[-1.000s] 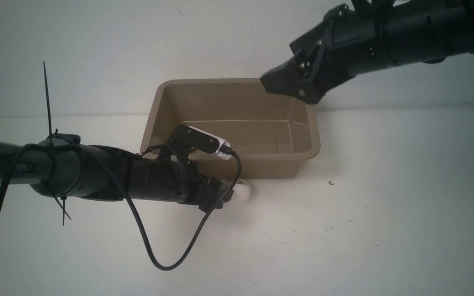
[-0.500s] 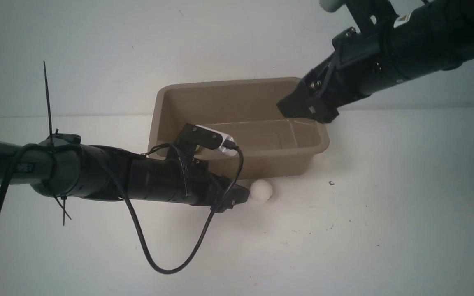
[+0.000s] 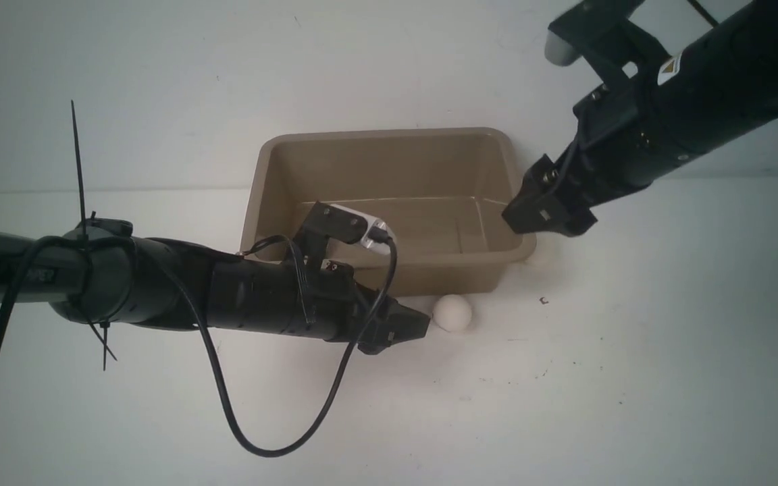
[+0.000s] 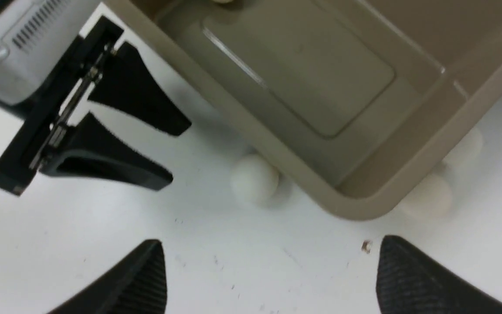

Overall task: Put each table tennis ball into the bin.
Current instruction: Use the right arm to clamp the table tennis ball closest to it

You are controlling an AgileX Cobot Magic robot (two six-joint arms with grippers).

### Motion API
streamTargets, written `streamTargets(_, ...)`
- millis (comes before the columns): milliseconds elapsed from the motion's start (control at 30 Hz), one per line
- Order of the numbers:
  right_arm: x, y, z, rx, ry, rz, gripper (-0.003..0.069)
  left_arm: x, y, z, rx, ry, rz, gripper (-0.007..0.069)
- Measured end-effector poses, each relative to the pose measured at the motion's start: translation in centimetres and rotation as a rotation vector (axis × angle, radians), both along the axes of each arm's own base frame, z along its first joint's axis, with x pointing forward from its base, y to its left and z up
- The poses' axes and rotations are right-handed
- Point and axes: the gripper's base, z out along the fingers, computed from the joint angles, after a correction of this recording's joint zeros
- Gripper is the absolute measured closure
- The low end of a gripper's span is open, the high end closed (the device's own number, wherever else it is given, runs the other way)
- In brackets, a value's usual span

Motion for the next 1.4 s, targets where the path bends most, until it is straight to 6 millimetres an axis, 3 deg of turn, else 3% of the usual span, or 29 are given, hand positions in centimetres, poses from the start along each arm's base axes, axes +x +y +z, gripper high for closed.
streamTargets(167,-0.2,-0.3,-0.3,-0.029,0.029,-0.018,0.0071,-0.4,0.0,-0.3,0.02,0.039,-0.031,0.0197)
streamTargets(367,-0.5,-0.5,-1.9,-0.061,0.108,-0.03,0.0071,-1.5,-1.3,0.1,-0.041,0.085,-0.113,0.0197)
streamTargets(467,-0.5,-0.6,-3.6,-0.081,0.144,-0.036,0.0071,-2.4,-2.5,0.6,-0.072,0.091,-0.171,0.0197)
streamTargets(600,-0.2,-0.5,-4.3,-0.08,0.123,-0.047,0.0071,-2.8,-3.0,1.9,-0.082,0.058,-0.196,0.0197)
streamTargets(767,0.0,-0.5,-4.2,-0.068,0.1,-0.059,0.0071,-3.3,-2.9,6.8,-0.138,-0.101,-0.185,0.0197)
streamTargets(800,0.0,-0.5,-4.2,-0.067,0.1,-0.06,0.0071,-3.4,-2.9,7.0,-0.142,-0.106,-0.184,0.0197)
streamTargets(867,0.1,-0.6,-4.2,-0.065,0.106,-0.077,0.0071,-3.8,-2.5,9.8,-0.152,-0.204,-0.159,0.0197)
streamTargets(1100,0.7,-1.6,-4.7,-0.03,0.147,-0.138,0.0071,-5.1,-0.2,15.8,-0.029,-0.455,-0.006,0.0197)
streamTargets(1267,1.6,-0.9,-6.7,0.02,0.223,-0.147,0.0071,-6.2,1.2,18.9,0.03,-0.579,0.086,0.0197)
streamTargets(1400,2.5,-0.2,-9.2,0.044,0.298,-0.142,0.0071,-6.7,1.9,20.0,0.047,-0.623,0.132,0.0186)
